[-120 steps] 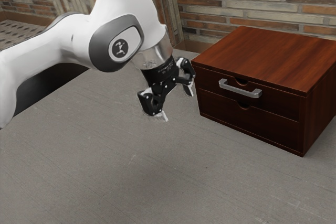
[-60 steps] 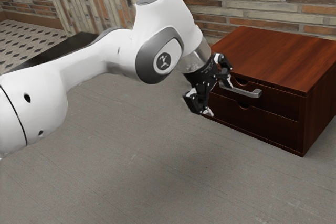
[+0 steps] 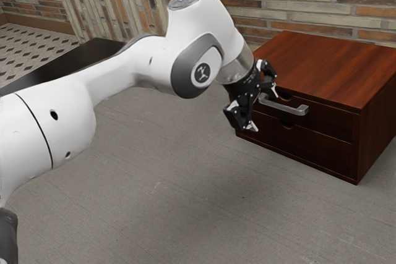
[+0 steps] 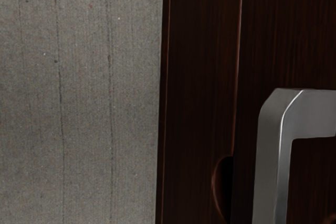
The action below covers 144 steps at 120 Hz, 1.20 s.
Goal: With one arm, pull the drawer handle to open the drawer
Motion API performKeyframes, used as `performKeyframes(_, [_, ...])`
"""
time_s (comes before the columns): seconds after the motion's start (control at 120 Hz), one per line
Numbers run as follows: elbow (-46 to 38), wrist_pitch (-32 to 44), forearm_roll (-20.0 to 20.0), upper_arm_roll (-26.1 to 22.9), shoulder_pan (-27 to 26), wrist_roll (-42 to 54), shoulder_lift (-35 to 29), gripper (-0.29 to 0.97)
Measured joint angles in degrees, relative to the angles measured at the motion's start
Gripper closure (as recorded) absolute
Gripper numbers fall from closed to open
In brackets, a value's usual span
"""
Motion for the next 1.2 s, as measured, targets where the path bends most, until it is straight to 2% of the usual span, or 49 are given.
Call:
performKeyframes(0.808, [1.0, 1.3, -0.2, -0.1, 0.2, -0.5, 2.1, 0.0])
performKeyframes(1.125, [0.8, 1.7, -0.9, 0.0, 0.2, -0.6, 2.4, 0.33])
performKeyframes(1.2, [0.3, 1.8, -0.9, 0.0, 0.1, -0.6, 2.2, 0.44])
